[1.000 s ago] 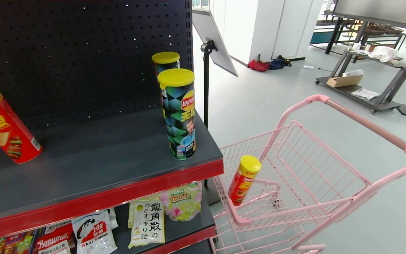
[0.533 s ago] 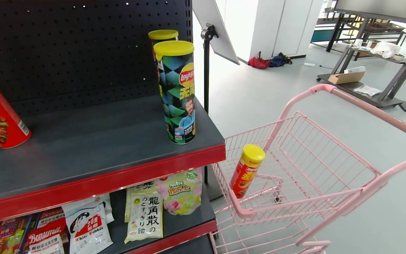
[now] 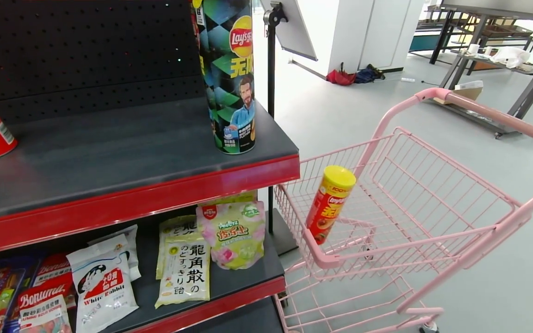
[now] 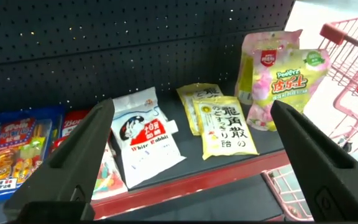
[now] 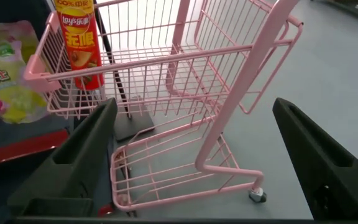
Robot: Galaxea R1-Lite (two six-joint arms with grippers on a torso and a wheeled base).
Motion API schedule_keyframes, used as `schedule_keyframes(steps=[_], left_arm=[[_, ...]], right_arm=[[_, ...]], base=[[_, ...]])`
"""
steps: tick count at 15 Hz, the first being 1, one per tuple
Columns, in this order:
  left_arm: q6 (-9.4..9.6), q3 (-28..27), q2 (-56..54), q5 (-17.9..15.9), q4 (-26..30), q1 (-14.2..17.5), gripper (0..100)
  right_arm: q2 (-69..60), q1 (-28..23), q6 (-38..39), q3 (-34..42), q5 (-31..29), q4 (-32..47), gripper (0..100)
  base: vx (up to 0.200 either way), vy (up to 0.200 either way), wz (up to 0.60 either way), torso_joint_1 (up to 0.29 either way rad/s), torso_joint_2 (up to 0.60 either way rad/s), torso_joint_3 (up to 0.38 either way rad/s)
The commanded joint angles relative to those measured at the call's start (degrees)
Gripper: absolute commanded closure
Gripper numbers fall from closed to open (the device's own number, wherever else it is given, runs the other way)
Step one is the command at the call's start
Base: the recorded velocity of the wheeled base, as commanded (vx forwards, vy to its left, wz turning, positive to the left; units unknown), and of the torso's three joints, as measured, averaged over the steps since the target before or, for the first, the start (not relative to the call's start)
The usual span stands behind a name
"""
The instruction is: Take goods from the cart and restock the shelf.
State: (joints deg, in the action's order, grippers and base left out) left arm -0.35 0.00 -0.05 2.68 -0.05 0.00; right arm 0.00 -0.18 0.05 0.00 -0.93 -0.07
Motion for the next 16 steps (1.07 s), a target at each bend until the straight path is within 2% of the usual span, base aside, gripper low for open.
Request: schedule_keyframes(steps=[1,4,5,6,7,8,10,12,13,14,15,16], left_arm=[[0.00,0.0,0.0,0.0,0.0,0.0,0],[0.00,0.0,0.0,0.0,0.0,0.0,0],[0.00,0.0,0.0,0.0,0.0,0.0,0],[0.00,0.0,0.0,0.0,0.0,0.0,0],[0.00,0.0,0.0,0.0,0.0,0.0,0],[-0.09,0.0,0.0,0.0,0.0,0.0,0],[0.00,0.0,0.0,0.0,0.0,0.0,0],[0.00,0.0,0.0,0.0,0.0,0.0,0],[0.00,0.0,0.0,0.0,0.0,0.0,0],[0.00,0.0,0.0,0.0,0.0,0.0,0],[0.00,0.0,0.0,0.0,0.0,0.0,0],[0.00,0.0,0.0,0.0,0.0,0.0,0]], right_arm=[[0.0,0.0,-0.2,0.0,0.0,0.0,0],[0.0,-0.1,-0.1,0.0,0.1,0.0,0],[4.2,0.2,-0.1,-6.4,1.1,-0.9,0],[14.0,0.2,0.7,-15.6,1.2,-0.8,0],[28.3,0.4,6.5,-30.4,1.5,-0.5,0],[33.7,1.0,6.6,-34.5,1.5,-0.5,0],[46.9,4.0,1.6,-36.3,4.5,-2.7,0],[60.7,5.7,3.6,-32.2,5.6,-16.0,0],[65.5,8.1,3.3,-28.5,8.5,-22.7,0],[67.1,8.4,3.4,-27.7,9.6,-24.6,0],[75.0,8.4,3.5,-25.3,13.6,-32.8,0],[79.4,8.4,3.7,-25.0,14.6,-36.7,0]], base=[[0.000,0.000,0.00,-0.046,0.18,0.144],[0.000,0.000,0.00,-0.015,0.06,0.044],[0.000,0.000,0.00,0.000,0.00,0.000],[0.000,0.000,0.00,0.000,0.00,0.000],[0.000,0.000,0.00,0.000,0.00,0.000],[0.000,0.000,0.00,0.000,0.00,0.000],[0.000,0.000,0.00,0.000,0.00,0.000],[0.000,0.000,0.00,0.000,0.00,0.000],[0.000,0.000,0.00,0.000,0.00,0.000],[0.000,0.000,0.00,0.000,0.00,0.000],[0.000,0.000,0.00,0.000,0.00,0.000],[0.000,0.000,0.00,0.000,0.00,0.000]])
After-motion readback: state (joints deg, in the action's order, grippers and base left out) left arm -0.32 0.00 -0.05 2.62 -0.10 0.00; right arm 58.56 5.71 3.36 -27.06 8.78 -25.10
